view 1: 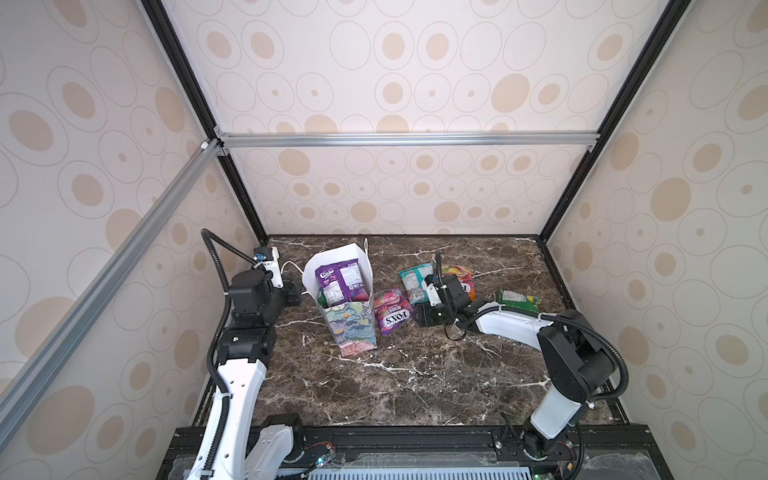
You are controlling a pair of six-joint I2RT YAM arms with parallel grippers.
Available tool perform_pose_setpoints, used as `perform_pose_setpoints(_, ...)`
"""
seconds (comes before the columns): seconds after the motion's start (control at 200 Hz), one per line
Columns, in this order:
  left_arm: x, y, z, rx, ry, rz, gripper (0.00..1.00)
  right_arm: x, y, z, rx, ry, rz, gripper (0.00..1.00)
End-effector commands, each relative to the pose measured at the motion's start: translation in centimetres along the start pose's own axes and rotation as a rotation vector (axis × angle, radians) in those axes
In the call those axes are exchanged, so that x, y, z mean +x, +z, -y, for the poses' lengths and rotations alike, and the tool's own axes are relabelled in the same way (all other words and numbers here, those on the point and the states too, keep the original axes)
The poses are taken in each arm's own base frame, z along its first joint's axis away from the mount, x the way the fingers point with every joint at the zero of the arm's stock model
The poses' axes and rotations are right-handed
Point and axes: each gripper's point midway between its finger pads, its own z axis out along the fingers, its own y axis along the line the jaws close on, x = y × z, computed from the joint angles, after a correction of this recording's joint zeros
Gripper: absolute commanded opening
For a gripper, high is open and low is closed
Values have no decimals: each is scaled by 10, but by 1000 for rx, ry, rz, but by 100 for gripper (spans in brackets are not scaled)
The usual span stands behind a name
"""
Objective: Place the snacks into the paper bag
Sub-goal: 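Move the right gripper over the purple Berries packet and lower toward it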
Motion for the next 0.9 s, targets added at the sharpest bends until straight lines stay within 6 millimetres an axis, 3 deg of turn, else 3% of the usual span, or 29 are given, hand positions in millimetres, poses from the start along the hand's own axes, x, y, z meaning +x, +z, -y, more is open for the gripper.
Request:
perform_pose_setpoints(0.0, 0, -2, -4, -16, 21, 0, 0, -14, 5, 2, -28, 29, 22, 59)
perform_pose_setpoints(0.895, -2, -5, -4, -21, 21, 11, 0, -18, 40, 2, -155, 54, -21, 62)
